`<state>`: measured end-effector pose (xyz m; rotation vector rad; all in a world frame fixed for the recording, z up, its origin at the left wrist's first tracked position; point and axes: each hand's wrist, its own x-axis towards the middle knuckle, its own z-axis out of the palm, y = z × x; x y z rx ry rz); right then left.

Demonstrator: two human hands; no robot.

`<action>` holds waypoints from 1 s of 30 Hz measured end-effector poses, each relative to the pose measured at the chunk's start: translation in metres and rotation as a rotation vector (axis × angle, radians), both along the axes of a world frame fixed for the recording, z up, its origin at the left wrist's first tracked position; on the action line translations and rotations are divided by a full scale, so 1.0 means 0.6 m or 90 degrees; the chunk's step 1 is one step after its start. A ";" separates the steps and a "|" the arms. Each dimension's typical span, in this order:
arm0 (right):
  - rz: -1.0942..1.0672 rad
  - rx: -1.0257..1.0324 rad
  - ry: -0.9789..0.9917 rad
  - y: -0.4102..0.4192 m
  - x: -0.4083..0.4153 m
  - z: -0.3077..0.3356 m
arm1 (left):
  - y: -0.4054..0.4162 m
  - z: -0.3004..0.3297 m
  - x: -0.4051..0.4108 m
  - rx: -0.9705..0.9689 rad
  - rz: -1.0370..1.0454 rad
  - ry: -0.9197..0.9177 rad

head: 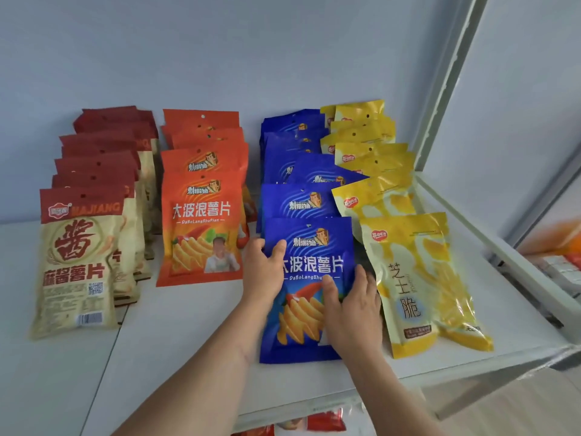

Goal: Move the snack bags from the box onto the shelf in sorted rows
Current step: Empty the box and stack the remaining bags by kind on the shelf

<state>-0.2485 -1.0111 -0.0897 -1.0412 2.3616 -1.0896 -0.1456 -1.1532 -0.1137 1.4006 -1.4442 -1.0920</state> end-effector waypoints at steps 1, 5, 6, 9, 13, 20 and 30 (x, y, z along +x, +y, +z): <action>0.008 -0.011 -0.009 -0.004 -0.009 0.000 | -0.002 0.001 -0.003 -0.005 0.008 -0.002; 0.048 -0.047 -0.050 -0.027 -0.041 0.001 | -0.011 0.016 -0.017 -0.015 0.026 -0.001; 0.065 -0.048 -0.074 -0.035 -0.047 0.004 | -0.011 0.021 -0.021 -0.013 0.033 0.001; 0.104 -0.051 -0.171 -0.059 -0.057 0.012 | -0.005 0.033 -0.029 0.009 0.046 0.040; 0.124 -0.047 -0.217 -0.087 -0.066 0.002 | -0.005 0.038 -0.030 0.009 0.018 0.093; 0.123 -0.168 -0.355 -0.144 -0.096 0.046 | -0.032 0.053 -0.017 0.017 -0.051 0.133; 0.135 -0.151 -0.370 -0.221 -0.117 0.077 | -0.072 0.081 -0.020 -0.023 -0.149 0.166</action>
